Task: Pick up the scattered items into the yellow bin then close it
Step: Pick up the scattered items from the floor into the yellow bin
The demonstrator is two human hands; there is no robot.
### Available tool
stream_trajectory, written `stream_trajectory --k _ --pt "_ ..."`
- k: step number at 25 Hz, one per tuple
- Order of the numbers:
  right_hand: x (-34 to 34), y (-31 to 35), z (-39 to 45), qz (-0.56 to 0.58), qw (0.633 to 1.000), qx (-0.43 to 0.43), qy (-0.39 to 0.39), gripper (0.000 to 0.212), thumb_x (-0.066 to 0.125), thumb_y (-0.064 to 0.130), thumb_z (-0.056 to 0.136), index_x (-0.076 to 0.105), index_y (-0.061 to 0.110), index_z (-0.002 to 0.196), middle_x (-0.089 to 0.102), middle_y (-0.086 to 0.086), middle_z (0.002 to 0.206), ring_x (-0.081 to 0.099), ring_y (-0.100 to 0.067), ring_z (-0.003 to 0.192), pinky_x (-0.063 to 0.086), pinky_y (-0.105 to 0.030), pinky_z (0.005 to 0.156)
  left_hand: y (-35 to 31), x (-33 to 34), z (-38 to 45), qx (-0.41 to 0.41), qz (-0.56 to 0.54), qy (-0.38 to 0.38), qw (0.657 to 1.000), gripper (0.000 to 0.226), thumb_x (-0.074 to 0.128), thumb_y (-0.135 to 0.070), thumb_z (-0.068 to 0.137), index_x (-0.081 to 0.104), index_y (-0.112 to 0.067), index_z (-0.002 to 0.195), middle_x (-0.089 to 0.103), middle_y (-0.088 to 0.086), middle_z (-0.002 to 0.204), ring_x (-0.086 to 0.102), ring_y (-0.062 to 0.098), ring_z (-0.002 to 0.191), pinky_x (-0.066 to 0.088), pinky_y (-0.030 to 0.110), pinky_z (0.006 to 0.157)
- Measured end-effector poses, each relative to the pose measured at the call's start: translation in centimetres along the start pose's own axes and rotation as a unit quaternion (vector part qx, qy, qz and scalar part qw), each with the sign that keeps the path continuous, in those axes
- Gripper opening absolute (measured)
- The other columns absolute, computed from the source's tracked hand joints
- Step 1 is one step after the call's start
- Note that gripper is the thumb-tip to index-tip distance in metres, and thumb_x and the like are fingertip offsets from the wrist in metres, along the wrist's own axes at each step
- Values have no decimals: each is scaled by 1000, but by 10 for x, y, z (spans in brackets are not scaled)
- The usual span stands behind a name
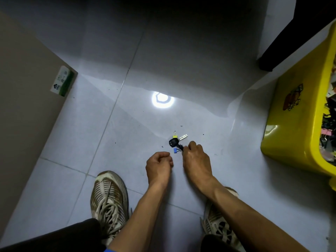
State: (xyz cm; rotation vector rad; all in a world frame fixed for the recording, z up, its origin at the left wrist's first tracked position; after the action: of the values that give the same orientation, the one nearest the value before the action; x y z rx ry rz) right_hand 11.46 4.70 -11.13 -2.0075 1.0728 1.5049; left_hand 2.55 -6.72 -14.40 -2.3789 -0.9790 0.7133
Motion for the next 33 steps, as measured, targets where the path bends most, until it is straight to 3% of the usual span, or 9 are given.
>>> stream_trajectory --k 6,9,12,14,16,21,24,28,33 --pt "-22 8 0 -65 990 -73 -103 30 35 -4 66 62 9 60 55 -7 61 56 -24 52 36 -26 38 -3 3 -3 20 26 12 999 21 57 -2 78 71 -18 81 70 3 63 67 21 65 59 35 71" --pt "-10 6 6 -52 996 -66 -26 19 55 -9 68 62 5 79 58 -12 79 59 -28 69 34 -30 45 -4 4 -3 28 30 14 999 21 57 -4 79 71 -19 81 71 1 63 69 22 66 60 38 76" --pt "13 -14 15 119 989 19 88 14 45 2 91 53 7 102 55 -11 102 53 -29 92 34 -33 65 -5 3 -2 30 31 13 999 22 58 -3 79 72 -19 82 71 2 63 69 23 67 60 43 79" --pt "18 -34 17 383 910 111 114 11 52 13 97 54 8 87 57 -10 81 53 -25 72 39 -34 63 -7 3 -2 35 26 15 999 21 58 -3 80 71 -20 82 71 3 67 69 23 69 59 42 78" --pt "23 -49 9 617 760 167 123 22 53 12 99 55 6 79 54 -12 68 51 -23 57 45 -34 56 -15 7 -5 94 109 24 989 16 59 -10 84 69 -22 84 72 -1 75 69 22 75 57 35 75" --pt "29 -64 -23 842 476 208 146 6 52 4 93 57 4 89 60 -11 73 61 -22 62 54 -31 56 -32 44 -29 284 356 69 888 12 62 -23 83 62 -21 95 61 -6 90 58 16 85 41 26 68" --pt "29 -73 -29 860 435 226 143 12 49 -2 85 56 5 92 59 -11 72 61 -24 60 55 -35 59 -23 63 -38 353 447 130 812 31 68 -30 79 59 -21 107 50 -4 106 45 17 98 44 31 72" --pt "22 -80 -21 846 462 246 101 11 55 3 79 48 12 79 42 -7 66 44 -17 54 44 -31 54 -18 73 -38 408 539 145 723 22 64 -25 89 63 -16 109 52 0 111 48 22 102 50 37 71" --pt "12 -88 -4 851 452 261 57 46 45 34 101 24 21 62 20 1 51 18 -14 45 22 -30 49 -33 76 -34 413 503 102 752 15 58 -22 94 66 -9 96 59 5 101 56 27 94 49 39 67"
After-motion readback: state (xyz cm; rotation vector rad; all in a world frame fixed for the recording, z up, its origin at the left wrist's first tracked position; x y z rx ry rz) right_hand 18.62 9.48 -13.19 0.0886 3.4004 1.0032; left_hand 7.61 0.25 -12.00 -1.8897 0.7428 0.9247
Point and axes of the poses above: each hand's wrist, its own z-axis towards the middle knuckle, its own x-axis out of the palm, y = z × x, the point moved 8 cm from there along z, towards the middle knuckle
